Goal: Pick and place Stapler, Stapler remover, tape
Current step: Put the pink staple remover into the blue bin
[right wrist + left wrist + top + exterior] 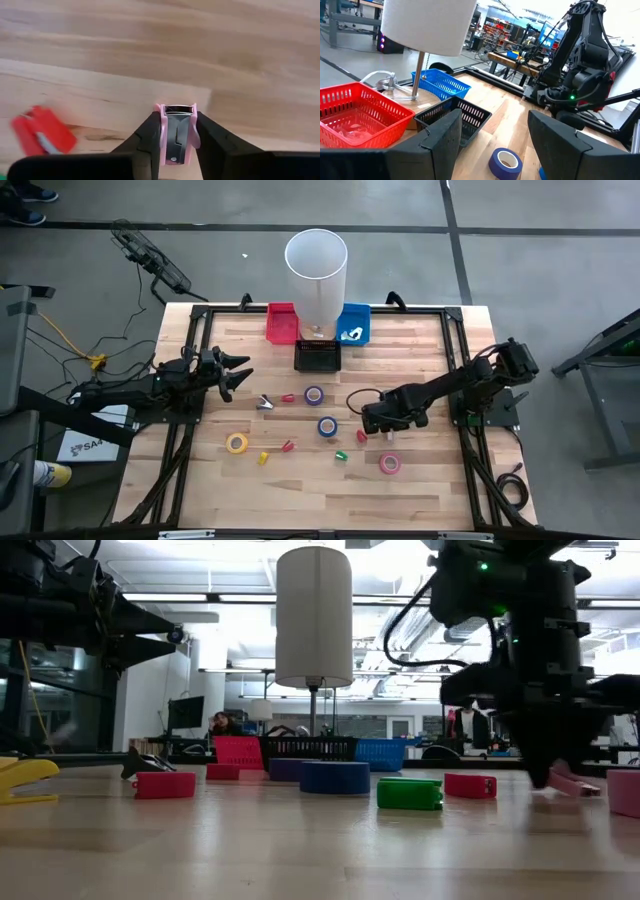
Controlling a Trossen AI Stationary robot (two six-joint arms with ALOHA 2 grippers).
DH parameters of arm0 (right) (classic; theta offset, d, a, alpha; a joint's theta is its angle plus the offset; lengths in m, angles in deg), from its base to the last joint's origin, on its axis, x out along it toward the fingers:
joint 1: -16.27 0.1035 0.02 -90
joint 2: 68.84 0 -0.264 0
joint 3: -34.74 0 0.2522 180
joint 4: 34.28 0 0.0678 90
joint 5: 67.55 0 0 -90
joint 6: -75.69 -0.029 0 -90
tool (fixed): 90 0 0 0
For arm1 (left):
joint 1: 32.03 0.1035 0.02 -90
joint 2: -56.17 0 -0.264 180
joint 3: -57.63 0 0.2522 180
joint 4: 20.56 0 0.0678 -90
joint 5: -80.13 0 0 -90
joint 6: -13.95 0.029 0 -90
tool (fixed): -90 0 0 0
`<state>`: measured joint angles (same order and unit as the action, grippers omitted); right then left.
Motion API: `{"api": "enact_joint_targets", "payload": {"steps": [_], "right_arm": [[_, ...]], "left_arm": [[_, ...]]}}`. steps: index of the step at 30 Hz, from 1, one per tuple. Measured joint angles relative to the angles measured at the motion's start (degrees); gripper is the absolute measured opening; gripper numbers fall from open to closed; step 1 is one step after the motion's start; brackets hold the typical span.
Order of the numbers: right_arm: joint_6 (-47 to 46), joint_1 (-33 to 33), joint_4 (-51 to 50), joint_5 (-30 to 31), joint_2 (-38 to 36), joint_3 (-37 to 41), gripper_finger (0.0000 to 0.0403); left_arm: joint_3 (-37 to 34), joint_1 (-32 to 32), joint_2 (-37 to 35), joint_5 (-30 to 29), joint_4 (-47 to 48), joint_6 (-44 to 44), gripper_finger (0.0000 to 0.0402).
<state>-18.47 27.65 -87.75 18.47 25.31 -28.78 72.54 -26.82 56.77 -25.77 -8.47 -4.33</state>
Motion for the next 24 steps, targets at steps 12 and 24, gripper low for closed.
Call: {"api": "enact_joint_targets", "payload": {"steps": [12,24], "right_arm": [[10.19,-8.91,13.97,5.65,-2.77,-0.04,0.0080],[29.88,-25.37,21.35,8.81,-7.66,-0.04,0.0081]], "left_arm": [[0.00,0.02,0.02,-0.02,0.00,-0.02,0.0225],[0.00,0.02,0.00,-0.01,0.00,-0.02,0.0225]]}}
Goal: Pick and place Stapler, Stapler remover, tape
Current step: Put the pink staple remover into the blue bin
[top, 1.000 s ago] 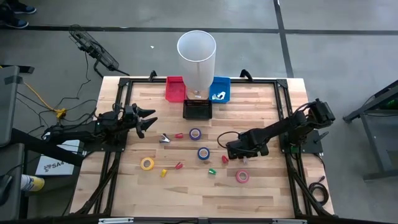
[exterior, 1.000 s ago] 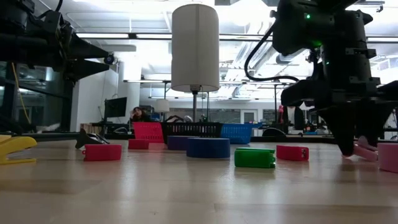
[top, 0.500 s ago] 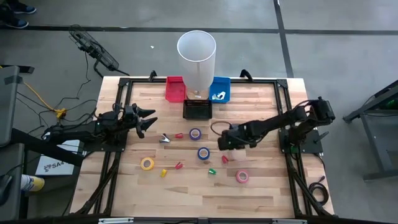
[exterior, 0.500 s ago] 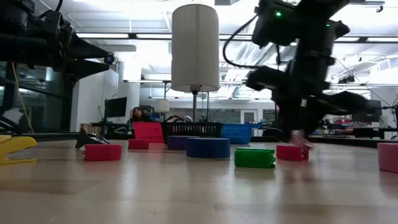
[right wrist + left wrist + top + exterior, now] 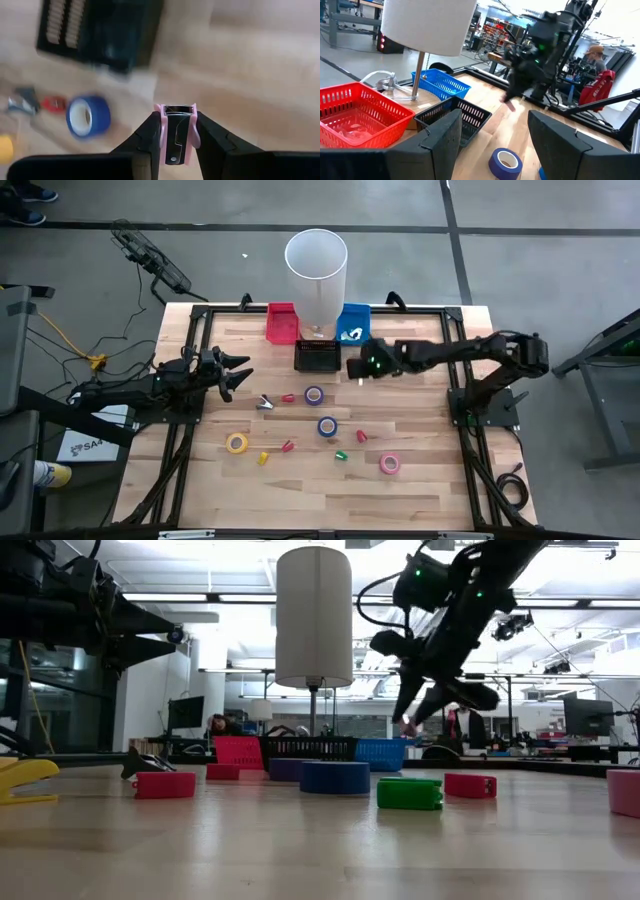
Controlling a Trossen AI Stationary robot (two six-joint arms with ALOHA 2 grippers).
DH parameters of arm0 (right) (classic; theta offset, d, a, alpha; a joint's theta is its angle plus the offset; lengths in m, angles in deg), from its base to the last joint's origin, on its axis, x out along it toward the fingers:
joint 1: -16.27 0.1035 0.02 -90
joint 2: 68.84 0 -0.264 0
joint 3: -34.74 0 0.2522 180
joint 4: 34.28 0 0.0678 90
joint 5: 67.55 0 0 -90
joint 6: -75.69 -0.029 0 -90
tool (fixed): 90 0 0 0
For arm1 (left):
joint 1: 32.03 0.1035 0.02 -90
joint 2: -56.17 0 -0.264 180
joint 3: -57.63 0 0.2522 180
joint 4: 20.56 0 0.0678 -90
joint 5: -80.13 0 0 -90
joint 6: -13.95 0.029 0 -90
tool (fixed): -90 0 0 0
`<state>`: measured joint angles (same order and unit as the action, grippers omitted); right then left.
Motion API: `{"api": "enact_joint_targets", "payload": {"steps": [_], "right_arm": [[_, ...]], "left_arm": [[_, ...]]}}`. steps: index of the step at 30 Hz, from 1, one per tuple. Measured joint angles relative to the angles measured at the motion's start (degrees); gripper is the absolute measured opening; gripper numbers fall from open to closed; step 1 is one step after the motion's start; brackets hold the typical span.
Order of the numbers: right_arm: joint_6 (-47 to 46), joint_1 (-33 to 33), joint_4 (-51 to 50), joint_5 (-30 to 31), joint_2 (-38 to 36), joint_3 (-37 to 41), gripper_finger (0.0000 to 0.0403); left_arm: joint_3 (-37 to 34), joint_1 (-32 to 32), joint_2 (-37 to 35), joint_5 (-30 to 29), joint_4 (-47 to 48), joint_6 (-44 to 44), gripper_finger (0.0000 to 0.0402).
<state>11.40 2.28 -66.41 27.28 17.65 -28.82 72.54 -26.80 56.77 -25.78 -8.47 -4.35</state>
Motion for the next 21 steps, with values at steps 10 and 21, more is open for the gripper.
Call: {"api": "enact_joint_targets", "payload": {"steps": [10,21], "right_arm": [[16.74,-13.70,14.12,1.62,-0.01,-0.01,0.0082],[29.82,-20.70,19.11,-0.33,3.04,-0.02,0.0082]], "left_arm": [[0.00,-0.02,0.01,0.01,0.00,0.02,0.0225],[0.00,0.00,0.02,0.00,0.00,0.01,0.0225]]}}
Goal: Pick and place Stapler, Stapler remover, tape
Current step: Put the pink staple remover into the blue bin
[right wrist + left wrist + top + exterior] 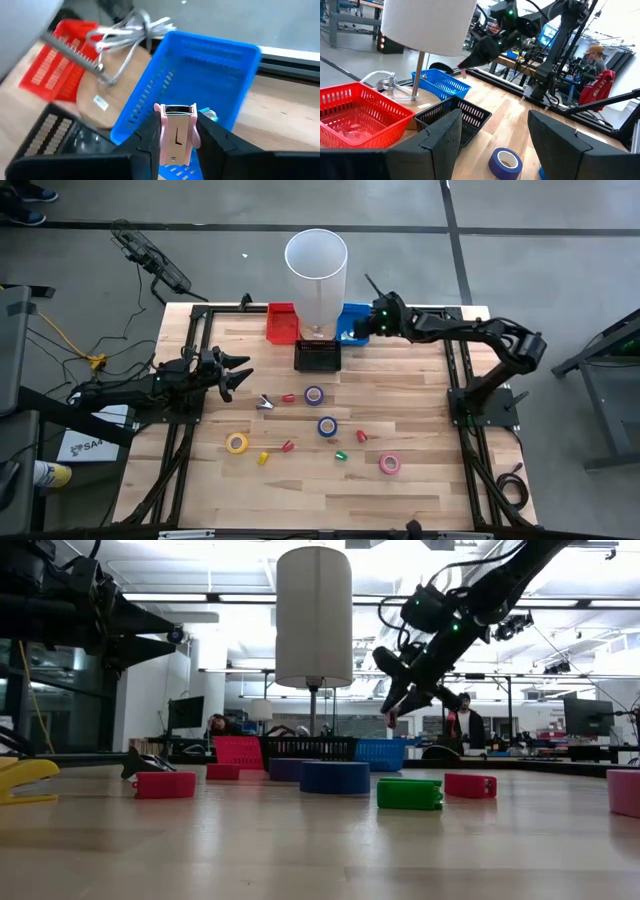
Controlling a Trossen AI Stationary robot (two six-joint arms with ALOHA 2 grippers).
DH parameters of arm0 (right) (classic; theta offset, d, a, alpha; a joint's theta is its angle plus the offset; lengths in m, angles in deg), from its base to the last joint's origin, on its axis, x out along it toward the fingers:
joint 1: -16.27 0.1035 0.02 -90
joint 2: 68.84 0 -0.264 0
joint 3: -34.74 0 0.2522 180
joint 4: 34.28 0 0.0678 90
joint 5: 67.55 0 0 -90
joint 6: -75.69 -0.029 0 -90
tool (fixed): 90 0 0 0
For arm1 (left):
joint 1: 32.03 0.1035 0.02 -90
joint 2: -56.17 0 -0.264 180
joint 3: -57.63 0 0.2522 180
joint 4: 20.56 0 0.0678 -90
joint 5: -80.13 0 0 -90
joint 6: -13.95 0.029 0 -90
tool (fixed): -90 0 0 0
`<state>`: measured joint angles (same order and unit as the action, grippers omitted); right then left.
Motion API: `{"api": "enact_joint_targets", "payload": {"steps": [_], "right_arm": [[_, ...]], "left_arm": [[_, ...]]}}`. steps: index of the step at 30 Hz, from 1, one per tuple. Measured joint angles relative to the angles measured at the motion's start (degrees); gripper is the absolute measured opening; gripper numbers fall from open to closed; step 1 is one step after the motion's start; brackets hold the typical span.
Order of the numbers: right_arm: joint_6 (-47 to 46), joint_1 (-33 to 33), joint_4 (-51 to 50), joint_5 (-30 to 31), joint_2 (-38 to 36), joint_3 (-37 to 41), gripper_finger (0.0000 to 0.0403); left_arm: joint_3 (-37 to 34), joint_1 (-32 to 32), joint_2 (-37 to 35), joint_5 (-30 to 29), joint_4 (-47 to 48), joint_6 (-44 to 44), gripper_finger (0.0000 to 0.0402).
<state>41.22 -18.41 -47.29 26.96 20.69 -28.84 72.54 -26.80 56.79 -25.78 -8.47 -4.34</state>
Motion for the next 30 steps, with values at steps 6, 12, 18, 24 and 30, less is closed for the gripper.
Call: {"api": "enact_joint_targets", "payload": {"steps": [6,12,18,24,30], "right_arm": [[9.04,-1.77,1.20,-3.55,1.55,0.00,0.0083],[18.14,-4.04,1.16,-7.95,1.55,0.00,0.0083],[29.80,-4.81,0.40,-9.68,1.55,0.00,0.0083],[29.81,-6.33,-1.19,-13.26,1.66,-0.53,0.0083],[27.01,-7.76,-5.69,-17.01,2.29,-5.24,0.0083]], "left_arm": [[0.00,0.00,-0.01,0.00,0.00,0.01,0.0225],[0.00,0.00,-0.02,0.01,0.00,0.01,0.0225],[0.00,0.00,-0.02,0.00,0.00,0.01,0.0225],[0.00,-0.02,0.00,0.01,0.00,-0.01,0.0225],[0.00,0.00,-0.02,-0.01,0.00,-0.01,0.0225]]}}
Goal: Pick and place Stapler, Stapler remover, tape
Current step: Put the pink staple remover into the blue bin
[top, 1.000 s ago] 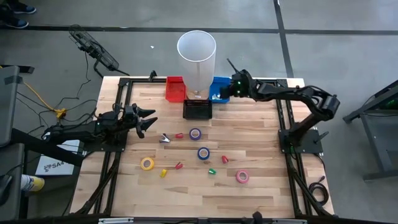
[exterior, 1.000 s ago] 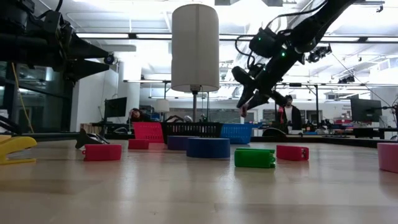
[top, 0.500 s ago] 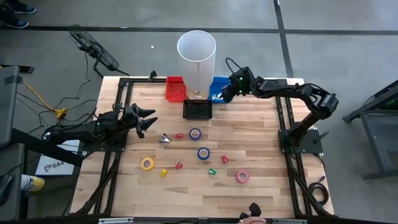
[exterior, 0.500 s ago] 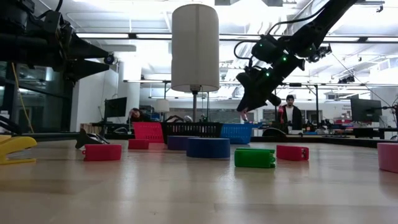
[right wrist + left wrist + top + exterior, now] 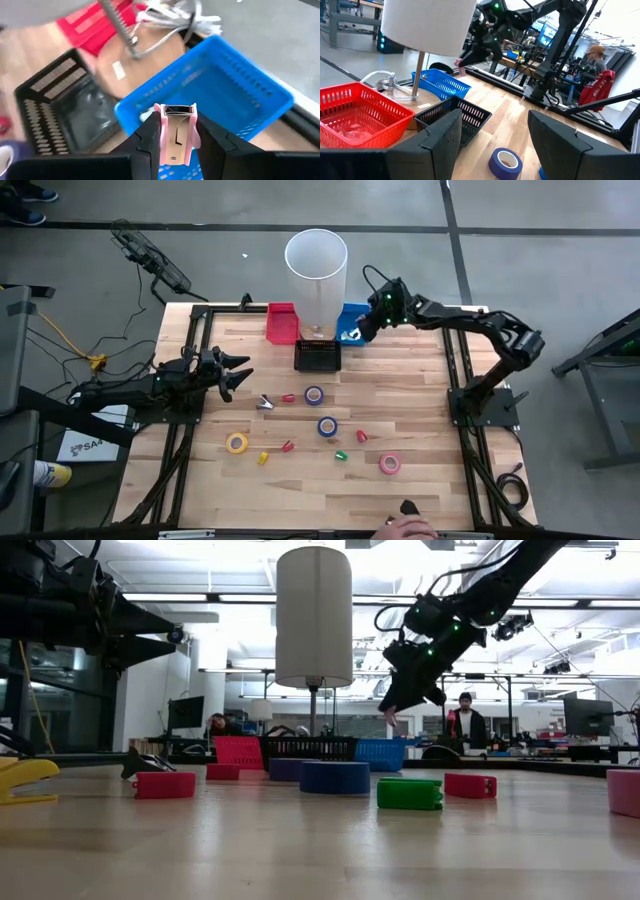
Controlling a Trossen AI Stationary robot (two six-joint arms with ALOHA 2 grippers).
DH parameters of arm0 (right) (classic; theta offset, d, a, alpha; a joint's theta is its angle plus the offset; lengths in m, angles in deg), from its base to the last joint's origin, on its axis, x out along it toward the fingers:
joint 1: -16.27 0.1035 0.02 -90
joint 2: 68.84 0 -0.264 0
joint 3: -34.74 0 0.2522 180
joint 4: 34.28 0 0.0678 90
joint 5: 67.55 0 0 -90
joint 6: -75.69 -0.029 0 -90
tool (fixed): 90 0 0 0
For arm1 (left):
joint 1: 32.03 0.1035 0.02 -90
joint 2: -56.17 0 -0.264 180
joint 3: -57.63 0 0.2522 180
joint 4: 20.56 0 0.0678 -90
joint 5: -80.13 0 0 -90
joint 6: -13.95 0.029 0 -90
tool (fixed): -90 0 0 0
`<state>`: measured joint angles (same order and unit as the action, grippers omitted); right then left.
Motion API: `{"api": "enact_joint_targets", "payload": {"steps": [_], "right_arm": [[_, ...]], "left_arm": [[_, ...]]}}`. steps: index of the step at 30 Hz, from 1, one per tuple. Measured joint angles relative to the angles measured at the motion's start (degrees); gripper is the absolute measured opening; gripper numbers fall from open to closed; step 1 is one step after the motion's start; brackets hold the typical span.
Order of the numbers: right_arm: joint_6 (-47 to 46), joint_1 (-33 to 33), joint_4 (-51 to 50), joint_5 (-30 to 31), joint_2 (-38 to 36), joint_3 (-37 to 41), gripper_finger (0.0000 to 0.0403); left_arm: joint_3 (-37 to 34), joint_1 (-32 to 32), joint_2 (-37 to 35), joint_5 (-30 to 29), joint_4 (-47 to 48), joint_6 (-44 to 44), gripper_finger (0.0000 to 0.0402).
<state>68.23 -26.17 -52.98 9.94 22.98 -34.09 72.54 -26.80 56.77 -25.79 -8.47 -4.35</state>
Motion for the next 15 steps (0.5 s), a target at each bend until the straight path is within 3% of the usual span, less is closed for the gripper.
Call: {"api": "enact_joint_targets", "payload": {"steps": [9,15], "right_arm": [[-8.30,-2.32,-2.90,-5.30,6.40,-3.48,0.0084],[-12.01,-3.92,-3.29,-5.74,6.43,-3.52,0.0115]], "left_arm": [[0.00,0.00,0.02,0.09,0.02,0.02,0.0225],[0.00,-0.01,0.00,0.11,0.00,0.00,0.0225]]}}
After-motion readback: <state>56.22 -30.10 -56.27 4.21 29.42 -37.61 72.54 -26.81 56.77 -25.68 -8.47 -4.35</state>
